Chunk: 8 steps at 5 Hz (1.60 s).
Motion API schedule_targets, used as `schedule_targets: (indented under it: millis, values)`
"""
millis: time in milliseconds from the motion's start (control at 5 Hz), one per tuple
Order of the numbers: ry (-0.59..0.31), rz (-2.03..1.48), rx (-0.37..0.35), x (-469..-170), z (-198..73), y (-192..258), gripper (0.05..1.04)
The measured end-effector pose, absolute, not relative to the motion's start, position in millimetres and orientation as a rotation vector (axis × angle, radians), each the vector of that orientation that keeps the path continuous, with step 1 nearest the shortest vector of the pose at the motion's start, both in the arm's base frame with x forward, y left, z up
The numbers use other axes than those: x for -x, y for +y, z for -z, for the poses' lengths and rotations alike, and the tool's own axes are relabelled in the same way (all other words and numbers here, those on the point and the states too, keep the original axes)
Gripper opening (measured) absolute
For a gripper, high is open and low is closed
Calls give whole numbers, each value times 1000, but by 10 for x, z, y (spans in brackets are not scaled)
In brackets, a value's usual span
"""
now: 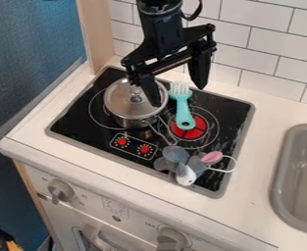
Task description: Took the lid from the silver pot and put it on the top right side of the stove
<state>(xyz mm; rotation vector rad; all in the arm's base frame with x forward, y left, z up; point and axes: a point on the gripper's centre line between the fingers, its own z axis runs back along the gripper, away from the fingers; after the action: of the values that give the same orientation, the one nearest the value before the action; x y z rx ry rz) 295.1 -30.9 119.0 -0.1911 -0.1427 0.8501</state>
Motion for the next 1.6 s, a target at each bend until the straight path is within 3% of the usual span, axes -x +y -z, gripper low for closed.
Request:
schedule_targets:
  millis: [400,600,1000,1200,1600]
  values:
    - [-114,-873,159,-2985,-1077,-254,1001]
    - [-147,-964,141,-3110,-1073,-29,1001]
    - [-220,-1151,61,-3539,-895,291,1001]
    - [-200,-1191,14,-3610,-710,392,1001]
    - [-200,-1247,-62,-3607,-593,611,1001]
